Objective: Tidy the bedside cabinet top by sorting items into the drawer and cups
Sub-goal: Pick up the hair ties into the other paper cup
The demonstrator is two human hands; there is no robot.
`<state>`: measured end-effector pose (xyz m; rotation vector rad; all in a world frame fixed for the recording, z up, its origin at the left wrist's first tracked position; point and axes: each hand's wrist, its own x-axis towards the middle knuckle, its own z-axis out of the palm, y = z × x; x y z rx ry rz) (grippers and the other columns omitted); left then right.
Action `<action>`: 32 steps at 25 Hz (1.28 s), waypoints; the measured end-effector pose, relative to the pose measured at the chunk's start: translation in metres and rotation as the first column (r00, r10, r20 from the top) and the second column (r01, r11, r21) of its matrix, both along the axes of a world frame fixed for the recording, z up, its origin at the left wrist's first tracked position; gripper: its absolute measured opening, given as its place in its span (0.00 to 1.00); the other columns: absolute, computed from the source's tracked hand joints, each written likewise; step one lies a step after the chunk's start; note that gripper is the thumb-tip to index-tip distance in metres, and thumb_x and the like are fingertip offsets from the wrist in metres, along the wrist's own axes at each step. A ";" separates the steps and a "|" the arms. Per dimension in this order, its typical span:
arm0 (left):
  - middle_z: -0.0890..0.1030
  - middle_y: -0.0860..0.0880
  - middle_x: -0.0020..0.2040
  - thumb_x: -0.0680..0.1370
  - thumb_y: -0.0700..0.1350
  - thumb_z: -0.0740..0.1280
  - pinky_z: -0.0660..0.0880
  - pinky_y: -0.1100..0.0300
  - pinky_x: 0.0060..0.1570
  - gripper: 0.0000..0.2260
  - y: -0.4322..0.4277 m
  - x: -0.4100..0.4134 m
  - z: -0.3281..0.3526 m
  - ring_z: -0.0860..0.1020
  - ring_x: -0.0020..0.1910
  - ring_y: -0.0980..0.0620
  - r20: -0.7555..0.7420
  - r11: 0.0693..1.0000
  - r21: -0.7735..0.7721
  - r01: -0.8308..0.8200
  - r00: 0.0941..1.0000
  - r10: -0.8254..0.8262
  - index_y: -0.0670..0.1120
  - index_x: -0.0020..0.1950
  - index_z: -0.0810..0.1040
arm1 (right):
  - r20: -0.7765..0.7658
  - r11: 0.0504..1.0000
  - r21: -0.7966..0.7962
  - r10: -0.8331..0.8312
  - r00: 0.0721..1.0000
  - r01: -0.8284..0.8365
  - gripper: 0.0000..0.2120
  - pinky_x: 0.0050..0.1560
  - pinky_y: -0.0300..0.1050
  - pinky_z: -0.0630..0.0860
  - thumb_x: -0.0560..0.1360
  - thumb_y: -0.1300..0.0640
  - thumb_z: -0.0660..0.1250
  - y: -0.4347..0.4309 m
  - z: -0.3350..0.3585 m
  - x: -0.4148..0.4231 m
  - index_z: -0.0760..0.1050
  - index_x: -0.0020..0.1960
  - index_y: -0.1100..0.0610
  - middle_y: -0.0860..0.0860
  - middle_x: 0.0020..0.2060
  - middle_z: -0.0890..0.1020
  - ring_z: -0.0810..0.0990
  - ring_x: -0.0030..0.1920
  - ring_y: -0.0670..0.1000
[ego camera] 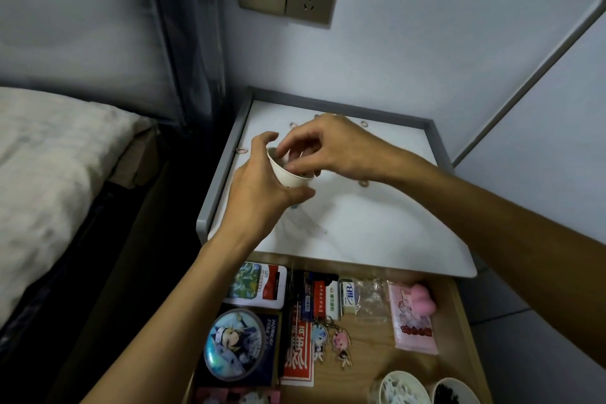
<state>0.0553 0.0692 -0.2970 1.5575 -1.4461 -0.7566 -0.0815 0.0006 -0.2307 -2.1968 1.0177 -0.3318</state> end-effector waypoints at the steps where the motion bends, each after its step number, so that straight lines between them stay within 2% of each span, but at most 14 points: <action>1: 0.78 0.50 0.61 0.64 0.46 0.81 0.78 0.55 0.53 0.43 0.000 0.000 0.001 0.78 0.54 0.50 -0.015 1.000 -0.010 -0.002 1.000 0.001 0.51 0.73 0.61 | -0.008 1.000 -0.006 0.017 1.000 -0.017 0.11 0.41 0.33 0.77 0.73 0.59 0.73 0.001 -0.002 0.001 0.83 0.54 0.51 0.46 0.44 0.85 0.83 0.42 0.43; 4: 0.76 0.50 0.62 0.64 0.46 0.81 0.77 0.57 0.51 0.43 -0.001 0.001 0.001 0.77 0.55 0.50 -0.024 0.999 -0.019 -0.027 0.999 0.026 0.51 0.73 0.62 | 0.224 0.991 0.064 -0.132 0.966 0.121 0.08 0.39 0.36 0.76 0.75 0.60 0.70 -0.005 -0.014 -0.008 0.83 0.54 0.53 0.48 0.47 0.85 0.82 0.40 0.47; 6: 0.74 0.49 0.64 0.64 0.47 0.81 0.74 0.59 0.51 0.44 -0.003 0.001 0.002 0.75 0.56 0.50 -0.036 0.999 -0.005 -0.054 0.998 0.054 0.52 0.74 0.61 | 0.271 0.947 0.063 -0.320 0.908 0.315 0.07 0.40 0.35 0.73 0.76 0.61 0.68 -0.023 -0.035 -0.025 0.83 0.52 0.54 0.45 0.45 0.84 0.80 0.39 0.41; 9: 0.74 0.48 0.64 0.64 0.49 0.81 0.76 0.55 0.54 0.44 -0.006 0.001 0.003 0.75 0.57 0.49 -0.071 0.998 -0.010 -0.069 0.995 0.069 0.52 0.74 0.61 | 0.083 0.789 -0.055 -0.607 0.790 0.612 0.09 0.46 0.34 0.70 0.76 0.57 0.68 -0.074 -0.078 -0.064 0.81 0.56 0.54 0.49 0.53 0.82 0.78 0.48 0.43; 11: 0.74 0.49 0.62 0.64 0.49 0.81 0.77 0.55 0.53 0.43 -0.007 0.006 0.002 0.75 0.56 0.48 -0.068 0.997 -0.018 -0.078 0.995 0.076 0.53 0.74 0.61 | -0.018 0.680 -0.075 -0.732 0.681 0.729 0.15 0.53 0.40 0.71 0.76 0.53 0.69 -0.109 -0.099 -0.085 0.77 0.61 0.55 0.55 0.62 0.75 0.76 0.57 0.50; 12: 0.74 0.51 0.60 0.64 0.49 0.81 0.76 0.58 0.50 0.43 -0.009 0.009 0.001 0.75 0.55 0.49 -0.064 0.996 -0.018 -0.087 0.994 0.086 0.53 0.74 0.61 | -0.059 0.649 -0.074 -0.761 0.647 0.757 0.19 0.59 0.45 0.72 0.76 0.50 0.68 -0.125 -0.107 -0.090 0.74 0.64 0.55 0.57 0.66 0.72 0.74 0.61 0.54; 15: 0.71 0.55 0.56 0.65 0.48 0.80 0.72 0.70 0.41 0.42 -0.015 0.018 -0.001 0.74 0.52 0.53 -0.072 0.993 -0.014 -0.119 0.990 0.118 0.54 0.73 0.62 | -0.184 0.635 -0.128 -0.770 0.611 0.762 0.27 0.68 0.54 0.65 0.77 0.43 0.65 -0.162 -0.120 -0.089 0.67 0.70 0.56 0.59 0.70 0.66 0.64 0.70 0.61; 18: 0.71 0.56 0.54 0.65 0.49 0.80 0.71 0.73 0.38 0.41 -0.021 0.024 -0.001 0.74 0.46 0.58 -0.073 0.992 -0.016 -0.125 0.990 0.123 0.54 0.73 0.62 | -0.218 0.646 -0.155 -0.760 0.612 0.747 0.29 0.71 0.56 0.61 0.77 0.40 0.62 -0.187 -0.127 -0.069 0.66 0.72 0.55 0.60 0.72 0.64 0.60 0.72 0.62; 21: 0.71 0.57 0.53 0.65 0.49 0.80 0.70 0.75 0.37 0.41 -0.025 0.029 -0.001 0.73 0.44 0.63 -0.067 0.990 -0.025 -0.136 0.989 0.134 0.55 0.72 0.63 | -0.148 0.700 -0.149 -0.714 0.685 0.698 0.29 0.71 0.55 0.63 0.75 0.38 0.63 -0.200 -0.136 -0.036 0.71 0.69 0.53 0.58 0.70 0.69 0.64 0.71 0.61; 25: 0.73 0.54 0.55 0.65 0.48 0.80 0.72 0.74 0.34 0.40 -0.028 0.036 -0.003 0.75 0.46 0.59 -0.095 0.990 -0.013 -0.144 0.985 0.142 0.55 0.71 0.63 | -0.001 0.781 -0.101 -0.620 0.785 0.616 0.29 0.65 0.50 0.71 0.64 0.31 0.63 -0.203 -0.149 0.008 0.80 0.57 0.47 0.53 0.60 0.79 0.75 0.62 0.57; 27: 0.73 0.54 0.56 0.65 0.48 0.80 0.73 0.75 0.35 0.40 -0.027 0.039 -0.002 0.75 0.48 0.59 -0.099 0.989 -0.019 -0.147 0.984 0.145 0.55 0.72 0.63 | 0.037 0.809 -0.093 -0.580 0.814 0.581 0.22 0.62 0.48 0.73 0.65 0.34 0.69 -0.199 -0.149 0.020 0.82 0.51 0.47 0.50 0.53 0.82 0.77 0.57 0.54; 29: 0.73 0.54 0.57 0.65 0.49 0.80 0.73 0.73 0.37 0.41 -0.027 0.041 -0.002 0.75 0.48 0.58 -0.094 0.988 -0.024 -0.153 0.984 0.150 0.55 0.72 0.63 | 0.082 0.844 -0.080 -0.524 0.848 0.530 0.13 0.56 0.42 0.75 0.68 0.45 0.75 -0.193 -0.146 0.026 0.83 0.49 0.51 0.49 0.48 0.84 0.79 0.52 0.50; 31: 0.73 0.54 0.57 0.65 0.49 0.80 0.74 0.73 0.36 0.41 -0.026 0.041 -0.002 0.75 0.47 0.58 -0.088 0.988 -0.020 -0.152 0.985 0.150 0.55 0.72 0.62 | 0.094 0.884 -0.063 -0.456 0.885 0.463 0.07 0.47 0.32 0.74 0.69 0.57 0.76 -0.189 -0.144 0.027 0.83 0.47 0.56 0.51 0.45 0.84 0.80 0.47 0.47; 32: 0.72 0.55 0.56 0.65 0.49 0.80 0.74 0.73 0.36 0.41 -0.026 0.040 -0.001 0.74 0.47 0.59 -0.084 0.989 -0.017 -0.149 0.986 0.147 0.55 0.72 0.62 | 0.098 0.896 -0.059 -0.434 0.896 0.441 0.05 0.45 0.32 0.74 0.70 0.62 0.75 -0.186 -0.143 0.027 0.83 0.45 0.58 0.52 0.44 0.84 0.80 0.45 0.47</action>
